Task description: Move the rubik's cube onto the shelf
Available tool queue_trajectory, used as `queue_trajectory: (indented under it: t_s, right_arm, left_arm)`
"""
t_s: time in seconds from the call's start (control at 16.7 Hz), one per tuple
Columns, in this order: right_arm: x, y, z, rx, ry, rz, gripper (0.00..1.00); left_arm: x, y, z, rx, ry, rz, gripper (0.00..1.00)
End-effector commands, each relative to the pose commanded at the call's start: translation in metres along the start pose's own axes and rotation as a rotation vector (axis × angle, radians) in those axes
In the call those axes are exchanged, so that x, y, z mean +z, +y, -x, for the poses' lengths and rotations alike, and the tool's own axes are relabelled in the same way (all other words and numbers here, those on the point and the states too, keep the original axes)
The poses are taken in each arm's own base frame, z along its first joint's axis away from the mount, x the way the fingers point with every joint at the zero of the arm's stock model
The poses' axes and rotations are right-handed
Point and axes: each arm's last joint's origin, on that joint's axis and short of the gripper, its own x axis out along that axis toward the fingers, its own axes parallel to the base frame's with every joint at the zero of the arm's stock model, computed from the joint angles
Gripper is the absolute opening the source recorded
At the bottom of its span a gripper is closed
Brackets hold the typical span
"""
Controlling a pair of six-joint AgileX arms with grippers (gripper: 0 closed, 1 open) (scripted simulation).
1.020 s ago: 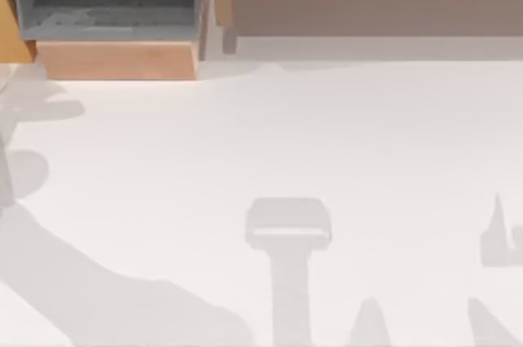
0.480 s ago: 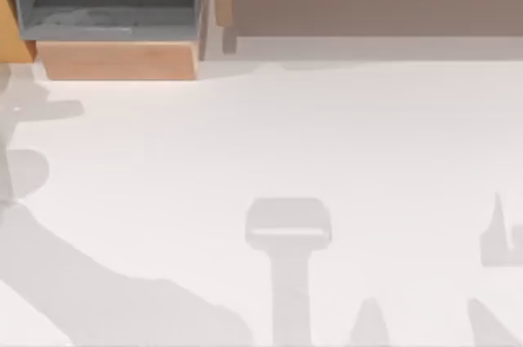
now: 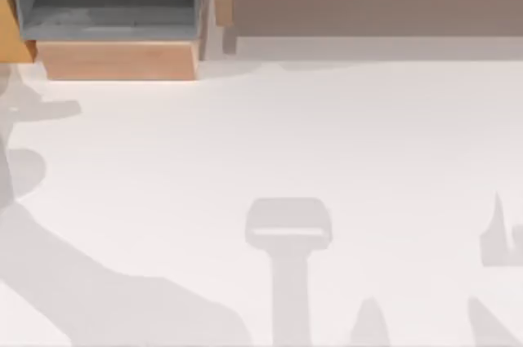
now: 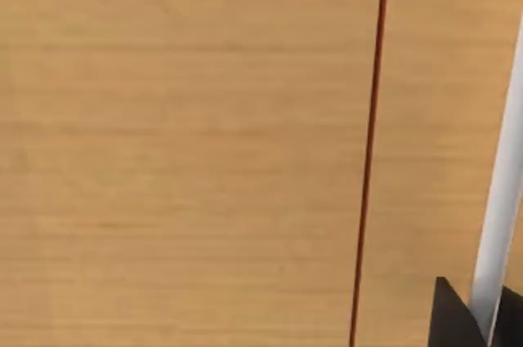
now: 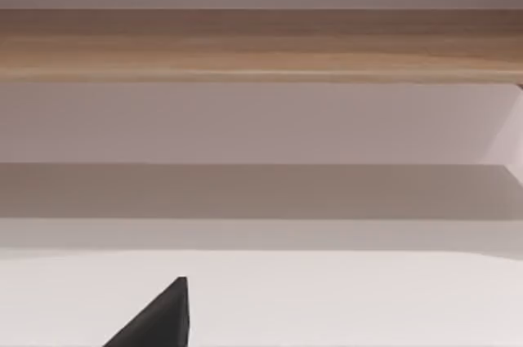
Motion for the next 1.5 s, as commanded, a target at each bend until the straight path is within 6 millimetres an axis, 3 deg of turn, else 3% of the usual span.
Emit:
queue_trajectory:
  t_s: [0.36, 0.84, 1.2, 1.5]
  right_arm:
    - [0.000, 0.000, 0.000, 0.000, 0.000, 0.000, 1.00]
    - [0.000, 0.000, 0.000, 0.000, 0.000, 0.000, 1.00]
    - [0.000, 0.000, 0.000, 0.000, 0.000, 0.000, 1.00]
    - [0.000, 0.000, 0.000, 0.000, 0.000, 0.000, 1.00]
  left_arm:
    - [-0.002, -0.005, 0.005, -0.016, 0.004, 0.013, 0.00]
    - [-0.001, -0.005, 0.061, -0.017, 0.003, 0.014, 0.00]
    - [-0.001, -0.007, 0.064, -0.022, 0.004, 0.016, 0.00]
    - [-0.002, -0.006, 0.096, -0.021, 0.003, 0.019, 0.00]
